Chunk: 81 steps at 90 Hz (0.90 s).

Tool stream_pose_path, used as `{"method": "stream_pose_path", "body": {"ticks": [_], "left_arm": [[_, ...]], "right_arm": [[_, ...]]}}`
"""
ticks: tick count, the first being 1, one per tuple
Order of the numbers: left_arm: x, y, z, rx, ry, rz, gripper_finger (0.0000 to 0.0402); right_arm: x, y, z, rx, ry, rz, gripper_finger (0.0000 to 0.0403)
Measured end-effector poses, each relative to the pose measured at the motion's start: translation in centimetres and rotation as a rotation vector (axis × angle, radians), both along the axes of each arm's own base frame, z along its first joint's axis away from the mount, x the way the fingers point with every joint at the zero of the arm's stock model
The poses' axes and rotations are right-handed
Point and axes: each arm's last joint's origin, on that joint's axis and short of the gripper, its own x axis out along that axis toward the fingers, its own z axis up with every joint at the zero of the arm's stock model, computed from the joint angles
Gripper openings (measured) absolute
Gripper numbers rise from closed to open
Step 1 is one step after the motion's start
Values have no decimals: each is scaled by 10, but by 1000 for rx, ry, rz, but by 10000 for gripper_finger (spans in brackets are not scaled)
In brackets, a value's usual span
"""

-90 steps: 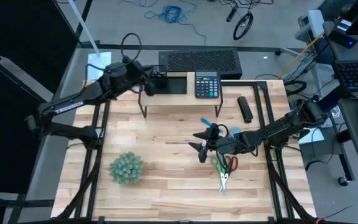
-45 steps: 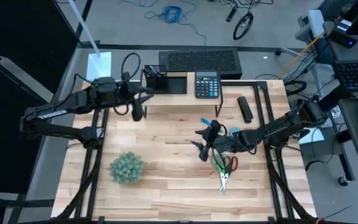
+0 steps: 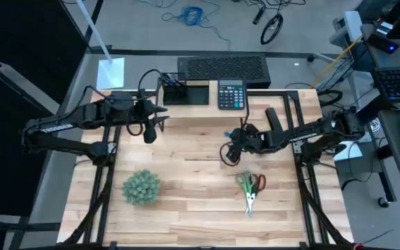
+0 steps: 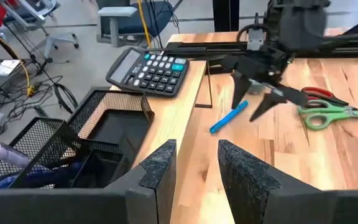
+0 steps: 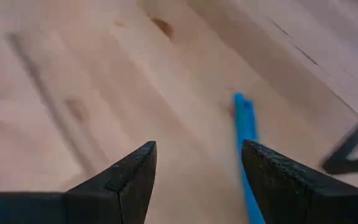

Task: Pick and place office supplies into organizer
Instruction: Put the blue pen into the desk organizer on the shelf

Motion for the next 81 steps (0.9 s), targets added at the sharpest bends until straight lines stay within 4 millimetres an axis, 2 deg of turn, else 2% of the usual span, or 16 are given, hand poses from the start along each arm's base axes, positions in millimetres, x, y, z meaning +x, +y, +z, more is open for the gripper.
{"method": "stream_pose_path", "body": {"ticks": [12, 36, 49, 59, 81], "left_arm": [[0, 0, 0, 0, 0, 0, 107], [0, 0, 0, 0, 0, 0, 107], [0, 0, 0, 0, 0, 0, 107], [0, 0, 0, 0, 0, 0, 107], [0, 0, 0, -1, 0, 0, 107]], "right_arm": [[0, -9, -4, 4, 23, -22, 219], [4, -15, -35, 41, 153, -20, 219], [6, -18, -43, 64, 164, -34, 212], [8, -21, -47, 117, 162, -17, 182], [9, -21, -48, 147, 159, 4, 81]]}}
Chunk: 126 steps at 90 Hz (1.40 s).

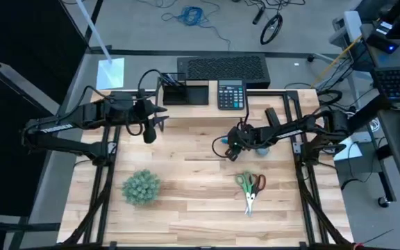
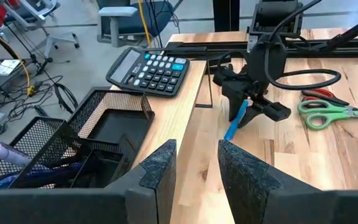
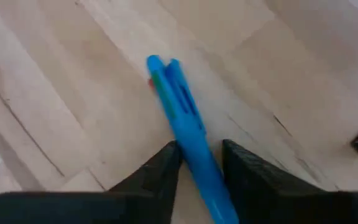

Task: Pick and place office supplies into organizer
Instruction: Put the blue pen into the desk organizer on the shelf

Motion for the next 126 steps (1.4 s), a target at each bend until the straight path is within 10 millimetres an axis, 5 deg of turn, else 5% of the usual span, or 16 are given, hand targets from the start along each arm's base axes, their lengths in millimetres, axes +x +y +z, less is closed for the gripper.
{"method": "stream_pose_path", "body": {"ticks": [15, 55, 126], "left_arm": [[0, 0, 0, 0, 1, 0, 107], [0, 0, 0, 0, 1, 0, 107], [0, 0, 0, 0, -1, 0, 107]], "right_arm": [[0, 2, 0, -15, 15, 49, 25], [4, 17, 12, -10, -84, 128, 25], [39, 20, 59, 6, -662, 273, 25]]}}
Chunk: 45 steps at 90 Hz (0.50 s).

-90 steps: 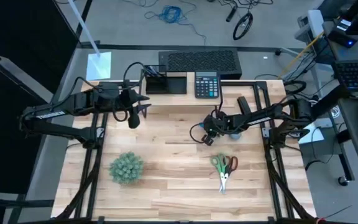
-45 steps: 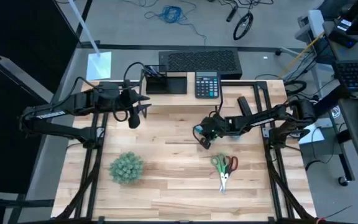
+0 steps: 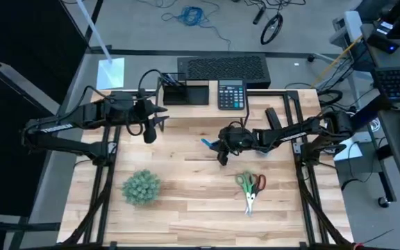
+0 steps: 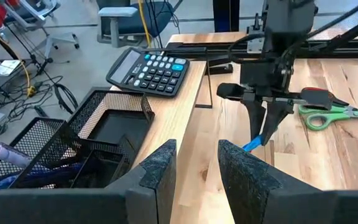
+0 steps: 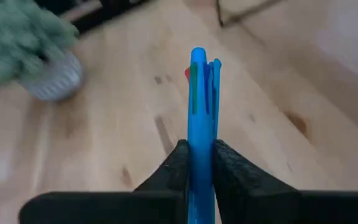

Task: Pick and place office supplies into organizer
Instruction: Put the blue pen into the desk organizer on the shelf

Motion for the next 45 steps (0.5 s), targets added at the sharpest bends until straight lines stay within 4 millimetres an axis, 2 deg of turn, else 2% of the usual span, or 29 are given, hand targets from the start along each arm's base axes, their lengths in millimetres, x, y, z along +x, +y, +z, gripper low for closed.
{"method": "stream_pose_path", "body": {"ticks": [19, 45], "left_arm": [[0, 0, 0, 0, 0, 0, 107], [0, 0, 0, 0, 0, 0, 107]], "right_arm": [[12, -1, 21, -30, -122, 12, 25], [38, -2, 73, -143, -206, 78, 26]]}}
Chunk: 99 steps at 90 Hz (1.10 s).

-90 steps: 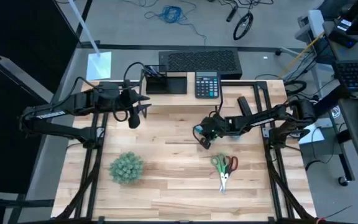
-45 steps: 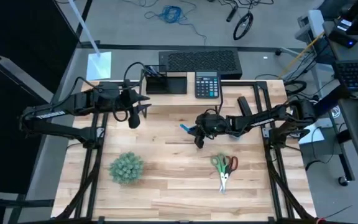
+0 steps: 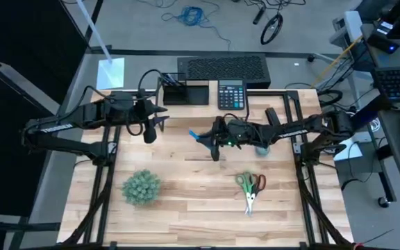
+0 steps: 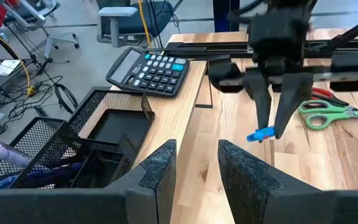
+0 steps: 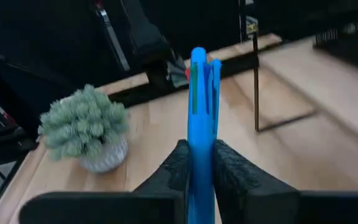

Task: Pick and place office supplies into organizer
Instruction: Put the blue pen into the desk organizer on the shelf

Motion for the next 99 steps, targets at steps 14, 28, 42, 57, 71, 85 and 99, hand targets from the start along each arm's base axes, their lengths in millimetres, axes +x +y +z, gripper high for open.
{"method": "stream_pose_path", "body": {"ticks": [14, 28, 42, 57, 71, 85, 99], "left_arm": [[0, 0, 0, -17, -6, 8, 107], [0, 0, 1, -50, -28, 25, 107], [1, 0, 2, -64, -45, 32, 107], [1, 0, 3, -62, -59, 32, 107], [2, 0, 4, -60, -67, 31, 107], [2, 0, 4, -52, -68, 28, 107], [3, 1, 9, -43, -117, 27, 107]], "right_arm": [[10, -1, 29, -54, -2, 8, 26], [16, -2, 55, -102, -18, 10, 26], [18, -6, 67, -109, -53, -3, 27], [18, -10, 68, -87, -55, -20, 27], [19, -12, 67, -82, -51, -27, 27], [18, -18, 68, -104, -62, -40, 27], [18, -25, 68, -139, -58, -52, 27]]}}
